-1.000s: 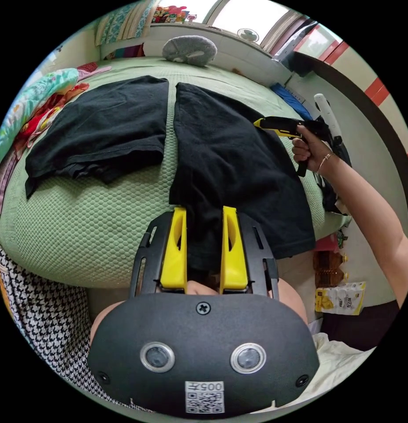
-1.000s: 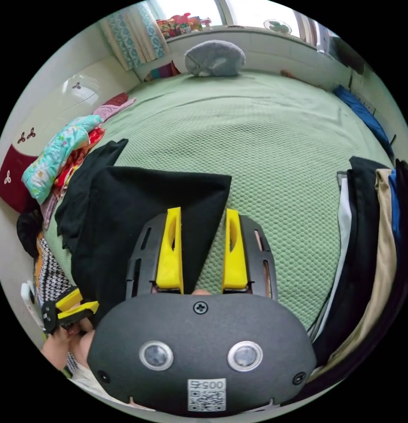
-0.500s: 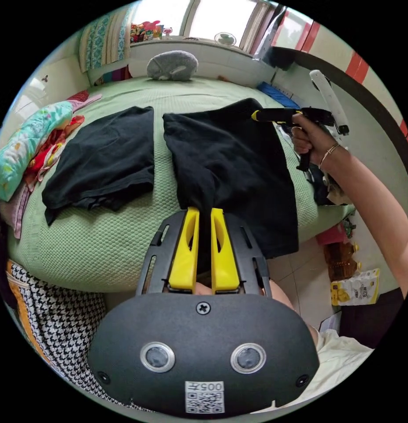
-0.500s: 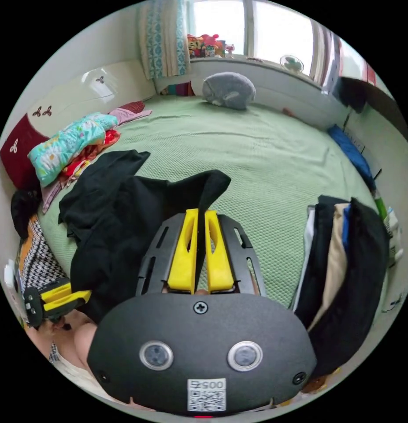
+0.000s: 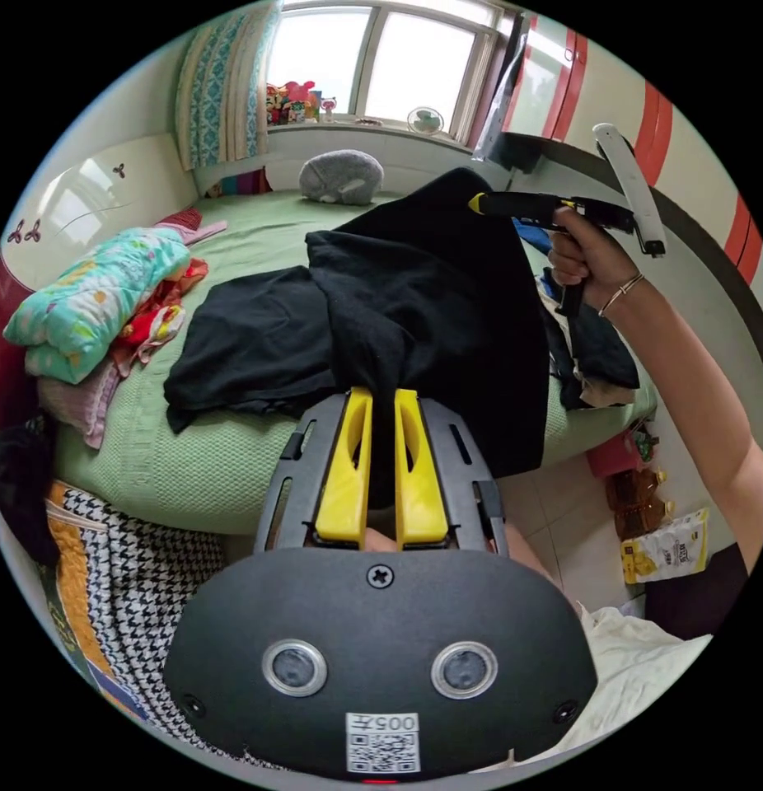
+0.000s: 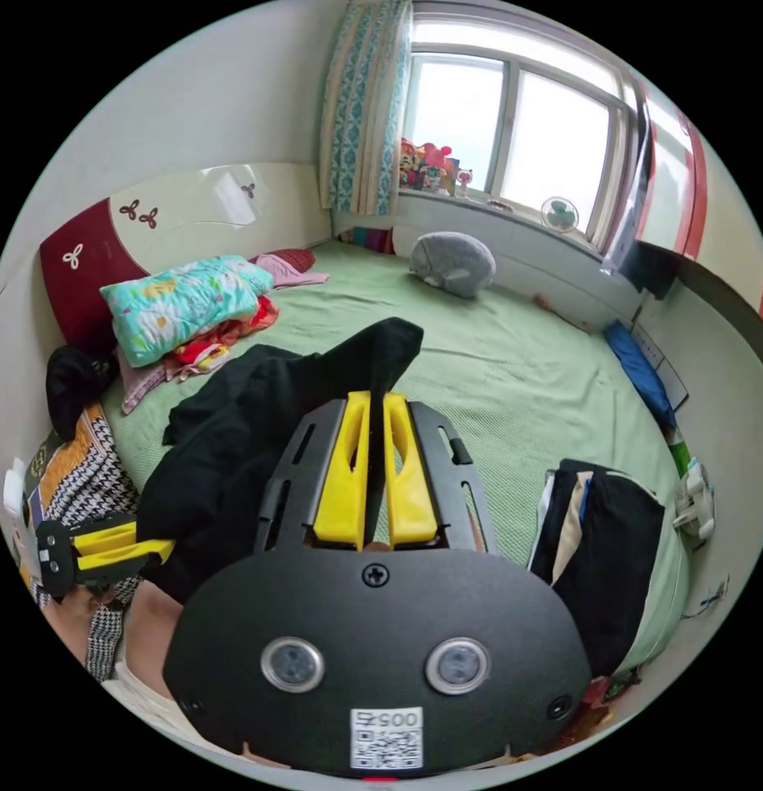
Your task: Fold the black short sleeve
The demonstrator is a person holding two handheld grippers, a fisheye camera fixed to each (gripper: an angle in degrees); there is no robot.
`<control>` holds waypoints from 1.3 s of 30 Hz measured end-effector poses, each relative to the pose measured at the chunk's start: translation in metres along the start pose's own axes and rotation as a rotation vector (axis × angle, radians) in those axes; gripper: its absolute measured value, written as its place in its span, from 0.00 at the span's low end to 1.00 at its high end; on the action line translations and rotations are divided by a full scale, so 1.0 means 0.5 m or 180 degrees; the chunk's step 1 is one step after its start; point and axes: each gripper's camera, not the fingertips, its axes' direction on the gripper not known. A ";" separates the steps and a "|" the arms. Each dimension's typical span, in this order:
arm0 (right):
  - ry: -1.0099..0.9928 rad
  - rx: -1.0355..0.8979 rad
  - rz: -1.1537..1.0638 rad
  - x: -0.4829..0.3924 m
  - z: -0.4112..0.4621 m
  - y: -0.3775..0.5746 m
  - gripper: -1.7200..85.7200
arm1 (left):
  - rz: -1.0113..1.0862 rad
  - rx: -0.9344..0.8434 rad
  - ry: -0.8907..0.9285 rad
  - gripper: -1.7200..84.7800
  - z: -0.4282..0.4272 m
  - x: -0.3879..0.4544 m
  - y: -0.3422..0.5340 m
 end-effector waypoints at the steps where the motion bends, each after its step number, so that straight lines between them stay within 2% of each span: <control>1: -0.0032 0.0022 -0.0038 -0.022 0.008 -0.027 0.01 | -0.0021 0.0000 -0.0066 0.08 -0.013 -0.026 -0.013; 5: -0.0054 0.0042 -0.0178 -0.094 0.059 -0.114 0.01 | -0.0117 -0.0060 -0.0211 0.08 -0.035 -0.111 -0.066; 8: -0.0037 -0.0053 -0.0010 -0.132 0.142 -0.184 0.02 | -0.0289 -0.0186 -0.0208 0.08 0.000 -0.193 -0.114; 11: -0.0107 -0.0386 0.0227 -0.149 0.254 -0.223 0.08 | -0.0465 -0.0321 -0.0329 0.09 0.092 -0.274 -0.150; 13: -0.0251 -0.0786 0.0178 -0.166 0.323 -0.209 0.11 | -0.0717 -0.0664 -0.0441 0.09 0.190 -0.331 -0.161; 15: -0.0393 -0.0787 -0.0091 -0.189 0.337 -0.168 0.10 | -0.0756 -0.0833 -0.0444 0.09 0.231 -0.348 -0.160; 19: -0.0790 -0.0855 -0.0730 -0.239 0.326 -0.027 0.07 | -0.0609 -0.0604 -0.0487 0.09 0.229 -0.335 -0.153; 22: -0.1100 -0.0868 -0.0749 -0.264 0.319 0.054 0.04 | -0.0528 -0.0590 -0.0458 0.09 0.236 -0.334 -0.158; 24: -0.1089 -0.0996 -0.0764 -0.281 0.337 0.094 0.05 | -0.0560 -0.0606 -0.0364 0.09 0.235 -0.340 -0.162; 27: -0.0728 -0.1064 -0.0692 -0.283 0.354 0.136 0.06 | -0.0547 -0.0670 -0.0123 0.10 0.222 -0.349 -0.154; 33: -0.0978 -0.0910 -0.0287 -0.202 0.262 0.157 0.07 | -0.0709 -0.0574 -0.0457 0.04 0.154 -0.319 -0.114; 39: -0.0541 -0.1019 0.0273 -0.083 0.176 0.302 0.07 | -0.0287 -0.0372 -0.0012 0.02 0.156 -0.138 -0.106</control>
